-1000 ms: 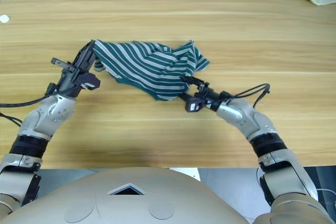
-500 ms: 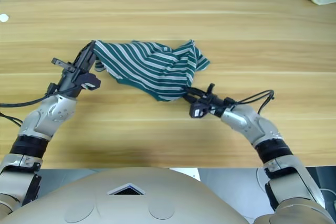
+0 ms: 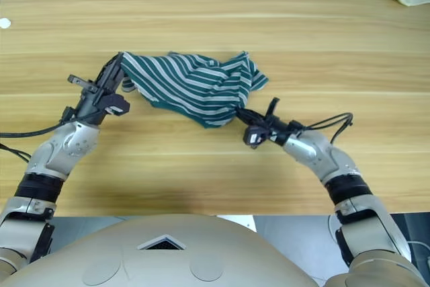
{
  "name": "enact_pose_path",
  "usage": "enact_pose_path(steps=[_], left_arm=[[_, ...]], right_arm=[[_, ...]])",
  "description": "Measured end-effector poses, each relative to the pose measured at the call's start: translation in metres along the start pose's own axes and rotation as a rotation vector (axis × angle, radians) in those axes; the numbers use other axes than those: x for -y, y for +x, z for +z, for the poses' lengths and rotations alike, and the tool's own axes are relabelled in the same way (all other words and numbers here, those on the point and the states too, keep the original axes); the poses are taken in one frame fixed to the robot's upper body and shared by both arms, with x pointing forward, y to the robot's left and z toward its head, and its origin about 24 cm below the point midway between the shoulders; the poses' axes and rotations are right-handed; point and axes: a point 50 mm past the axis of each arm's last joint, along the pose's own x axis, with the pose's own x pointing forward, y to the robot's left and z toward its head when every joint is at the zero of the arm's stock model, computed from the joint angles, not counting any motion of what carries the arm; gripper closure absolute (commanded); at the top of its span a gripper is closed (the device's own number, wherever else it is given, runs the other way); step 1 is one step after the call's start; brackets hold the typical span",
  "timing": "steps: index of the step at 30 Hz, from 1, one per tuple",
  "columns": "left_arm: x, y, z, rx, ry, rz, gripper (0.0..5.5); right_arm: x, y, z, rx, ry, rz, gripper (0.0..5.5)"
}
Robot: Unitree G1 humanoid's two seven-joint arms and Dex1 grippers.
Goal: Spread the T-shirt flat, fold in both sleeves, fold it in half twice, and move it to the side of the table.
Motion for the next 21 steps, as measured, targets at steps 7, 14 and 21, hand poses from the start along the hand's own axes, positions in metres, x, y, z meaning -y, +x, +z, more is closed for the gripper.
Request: enact_pose_path(steps=[7,14,21], left_arm=[[-0.005,-0.019,0.039,0.198,-0.463,-0.045,5.5],[-0.035,-0.047,0.057,0.4,-0.663,-0.217,5.5],[-0.1,0.048,-0.016,0.252,-0.64,0.149,5.5]], right_arm=[[0.054,-0.04,0.031,0.287,0.306,-0.359,5.46],[0.108,-0.099,0.069,0.624,0.336,-0.525,5.46],[0.198,-0.024,0.042,0.532,0.291,-0.798,5.46]])
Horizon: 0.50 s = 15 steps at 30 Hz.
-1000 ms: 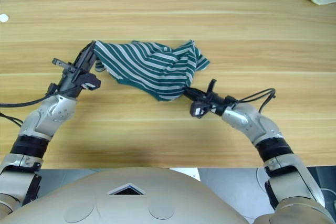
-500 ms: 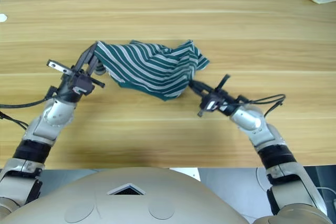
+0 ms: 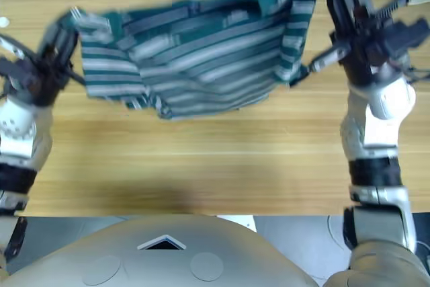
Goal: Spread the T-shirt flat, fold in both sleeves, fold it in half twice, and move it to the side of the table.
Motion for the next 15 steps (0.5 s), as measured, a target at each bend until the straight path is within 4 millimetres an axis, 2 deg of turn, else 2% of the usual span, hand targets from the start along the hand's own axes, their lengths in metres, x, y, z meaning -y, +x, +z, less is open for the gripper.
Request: enact_pose_path(steps=[3,4,7,8,10,12,13,15], left_arm=[[-0.02,0.055,-0.024,-0.094,-0.033,0.111,5.5],[-0.023,0.069,-0.03,-0.14,-0.046,0.137,5.5],[-0.029,0.119,-0.04,-0.325,-0.053,0.25,5.5],[-0.031,0.138,-0.037,-0.376,-0.03,0.294,5.5],[-0.041,0.172,-0.015,-0.392,0.023,0.407,5.5],[-0.063,0.2,0.027,-0.259,0.059,0.547,5.5],[-0.074,0.204,0.044,-0.182,0.086,0.584,5.5],[-0.083,0.194,0.044,-0.145,0.14,0.599,5.5]], right_arm=[[0.011,0.055,-0.034,-0.163,-0.096,-0.132,5.46],[0.013,0.068,-0.042,-0.224,-0.117,-0.17,5.46],[0.023,0.108,-0.055,-0.403,-0.215,-0.34,5.46],[0.028,0.121,-0.052,-0.439,-0.252,-0.413,5.46],[0.04,0.148,-0.033,-0.432,-0.326,-0.575,5.46],[0.057,0.173,0.004,-0.286,-0.385,-0.742,5.46],[0.06,0.181,0.019,-0.193,-0.389,-0.768,5.46],[0.058,0.179,0.022,-0.12,-0.39,-0.746,5.46]])
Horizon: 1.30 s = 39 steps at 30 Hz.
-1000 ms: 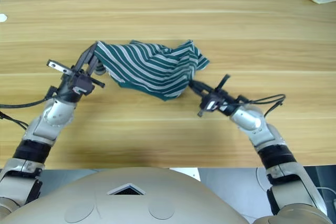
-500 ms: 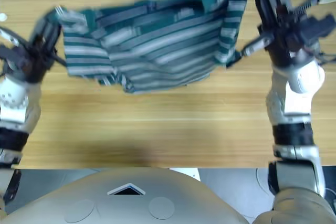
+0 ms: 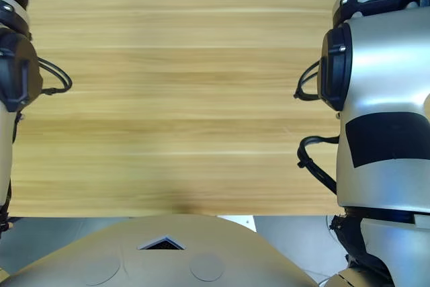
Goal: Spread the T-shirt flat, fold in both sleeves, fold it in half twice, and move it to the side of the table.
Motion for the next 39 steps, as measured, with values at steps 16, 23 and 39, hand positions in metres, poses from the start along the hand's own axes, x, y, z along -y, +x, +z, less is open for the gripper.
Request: enact_pose_path(steps=[16,23,39], left_arm=[[0.009,-0.352,-0.15,-0.255,-0.007,-1.368,5.5],[-0.003,-0.366,-0.141,-0.335,-0.059,-1.31,4.81],[-0.039,-0.386,-0.116,-0.453,-0.292,-1.199,2.44]], right_arm=[[0.128,-0.383,-0.122,-0.562,0.191,1.462,5.46],[0.126,-0.372,-0.093,-0.453,0.277,1.513,5.5],[0.139,-0.369,-0.079,-0.542,0.116,1.578,3.22]])
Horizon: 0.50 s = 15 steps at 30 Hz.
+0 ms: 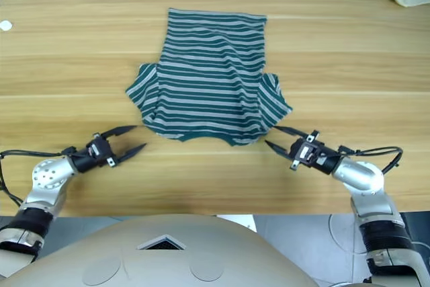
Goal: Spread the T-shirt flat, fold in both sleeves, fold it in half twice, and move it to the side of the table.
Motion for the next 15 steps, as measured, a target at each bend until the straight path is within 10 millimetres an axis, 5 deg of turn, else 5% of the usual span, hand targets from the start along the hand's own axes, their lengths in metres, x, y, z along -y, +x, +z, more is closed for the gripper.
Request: enact_pose_path(steps=[3,6,9,12,15], left_arm=[[-0.02,0.016,0.027,0.144,0.078,0.073,2.44],[-0.049,0.054,0.056,0.222,0.253,0.147,2.44],[-0.065,0.087,0.072,0.184,0.437,0.145,2.44],[-0.073,0.119,0.075,0.092,0.631,0.056,2.44],[-0.057,0.127,0.048,-0.052,0.739,-0.151,2.44]], right_arm=[[0.008,-0.002,0.008,0.019,-0.007,-0.042,3.22],[0.032,-0.008,0.028,0.148,0.0,-0.161,3.22],[0.052,-0.004,0.021,0.108,-0.016,-0.25,3.22],[0.059,0.005,0.015,0.076,-0.039,-0.287,3.22],[0.058,0.013,0.013,0.085,-0.04,-0.298,3.22]])
